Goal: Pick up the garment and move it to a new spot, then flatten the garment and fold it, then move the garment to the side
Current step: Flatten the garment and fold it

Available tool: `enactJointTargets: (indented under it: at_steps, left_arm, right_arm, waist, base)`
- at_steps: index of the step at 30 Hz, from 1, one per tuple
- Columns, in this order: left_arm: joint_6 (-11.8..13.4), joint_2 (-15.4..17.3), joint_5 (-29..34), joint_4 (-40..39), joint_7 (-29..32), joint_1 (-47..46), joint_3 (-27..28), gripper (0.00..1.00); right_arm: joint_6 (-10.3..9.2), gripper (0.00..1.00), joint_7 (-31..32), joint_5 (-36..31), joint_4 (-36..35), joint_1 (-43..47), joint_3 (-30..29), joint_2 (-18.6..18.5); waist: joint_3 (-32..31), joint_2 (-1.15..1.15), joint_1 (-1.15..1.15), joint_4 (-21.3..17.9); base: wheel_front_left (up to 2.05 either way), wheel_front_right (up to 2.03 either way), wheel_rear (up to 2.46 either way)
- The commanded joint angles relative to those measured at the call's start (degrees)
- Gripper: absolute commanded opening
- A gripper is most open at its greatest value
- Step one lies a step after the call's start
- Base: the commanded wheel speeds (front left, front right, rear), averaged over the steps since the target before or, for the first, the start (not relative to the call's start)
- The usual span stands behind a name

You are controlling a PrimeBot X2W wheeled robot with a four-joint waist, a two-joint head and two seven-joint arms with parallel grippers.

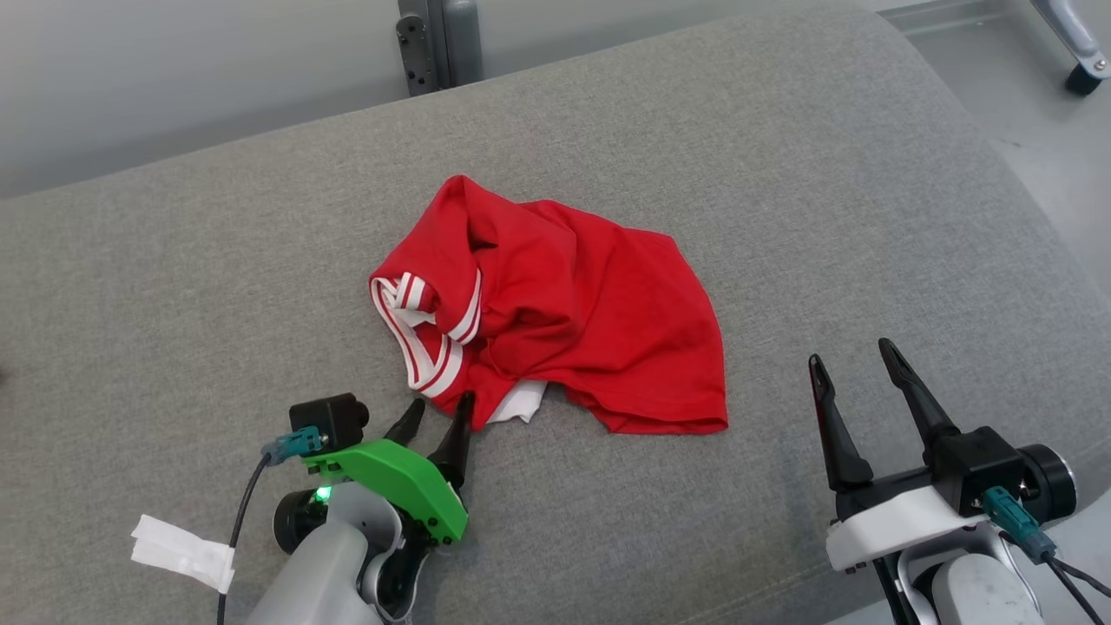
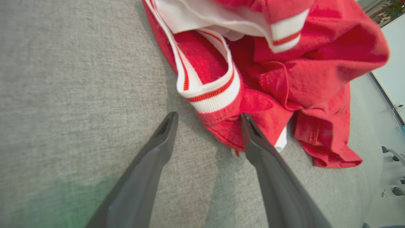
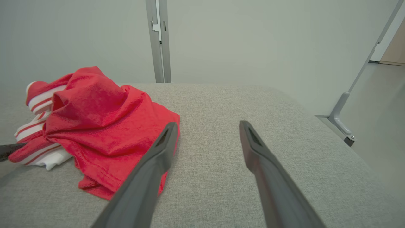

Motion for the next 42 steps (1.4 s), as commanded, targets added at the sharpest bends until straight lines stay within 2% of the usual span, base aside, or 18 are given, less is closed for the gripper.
enactJointTargets:
  at_steps: [1,2,7,12,16,18,21,25,32,36,42]
  left_arm:
    - [-0.2,0.1,-2.2,0.8,-0.1,-0.2,-0.8,0.42]
    - [-0.3,0.1,-3.3,0.8,-0.5,-0.4,-1.0,0.00]
    - [-0.7,0.0,-7.5,-0.2,-3.4,-1.7,-3.0,0.00]
    - [-0.9,0.3,-12.3,-7.6,-6.4,-1.6,-1.9,0.00]
    - [-0.9,3.5,-13.5,-16.9,-6.7,-1.7,0.3,0.00]
    - [0.3,5.7,-13.7,-22.5,-5.7,-2.4,1.6,0.00]
    - [2.6,9.8,-14.0,-31.7,-2.2,-3.8,3.4,0.00]
    - [5.9,15.2,-15.6,-41.9,5.3,-6.6,5.5,0.00]
    - [9.2,22.9,-19.1,-51.7,19.3,-13.9,6.7,0.00]
    - [10.5,24.9,-19.6,-54.1,24.0,-18.8,7.0,0.00]
    - [11.8,25.9,-21.3,-57.1,29.3,-25.9,7.1,0.00]
  right_arm:
    - [-0.08,1.00,-0.2,0.0,0.1,-0.1,-0.1,0.3]
    - [-0.08,1.00,-0.2,0.0,0.2,-0.2,-0.1,0.4]
    - [-0.08,1.00,-0.2,0.1,0.5,-0.8,0.2,0.8]
    - [-0.08,1.00,-0.2,-0.2,0.5,0.1,-0.2,0.8]
    - [-0.08,1.00,-0.2,-0.3,0.5,1.3,-0.5,0.3]
    - [-0.08,1.00,-0.2,-0.4,0.6,1.6,-0.5,0.0]
    - [-0.08,1.00,-0.2,-0.3,0.6,1.6,-0.4,-0.1]
    - [-0.08,1.00,-0.2,-0.3,0.8,1.1,0.2,-0.1]
    - [-0.08,1.00,-0.2,0.3,1.1,-0.7,1.8,0.4]
    - [-0.08,1.00,-0.2,0.7,1.4,-1.2,2.2,1.0]
    - [-0.08,1.00,-0.2,1.2,1.6,-1.6,2.5,1.6]
  waist:
    - [1.6,0.00,0.00,-1.5]
    - [1.6,0.00,0.00,-1.4]
    - [1.0,0.00,0.00,-0.2]
    - [-0.2,0.00,0.00,1.7]
    - [-1.2,0.00,0.00,3.5]
    - [-1.7,0.00,0.00,4.4]
    - [-2.3,0.00,0.00,5.6]
    - [-2.7,0.00,0.00,6.4]
    - [-2.0,0.00,0.00,5.1]
    - [-1.3,0.00,0.00,3.4]
    - [-0.2,0.00,0.00,0.5]
  base:
    - [0.00,0.00,0.00]
    - [0.00,0.00,0.00]
    - [0.00,0.00,0.00]
    - [0.00,0.00,0.00]
    - [0.00,0.00,0.00]
    - [0.00,0.00,0.00]
    - [0.00,0.00,0.00]
    - [0.00,0.00,0.00]
    - [0.00,0.00,0.00]
    - [0.00,0.00,0.00]
    - [0.00,0.00,0.00]
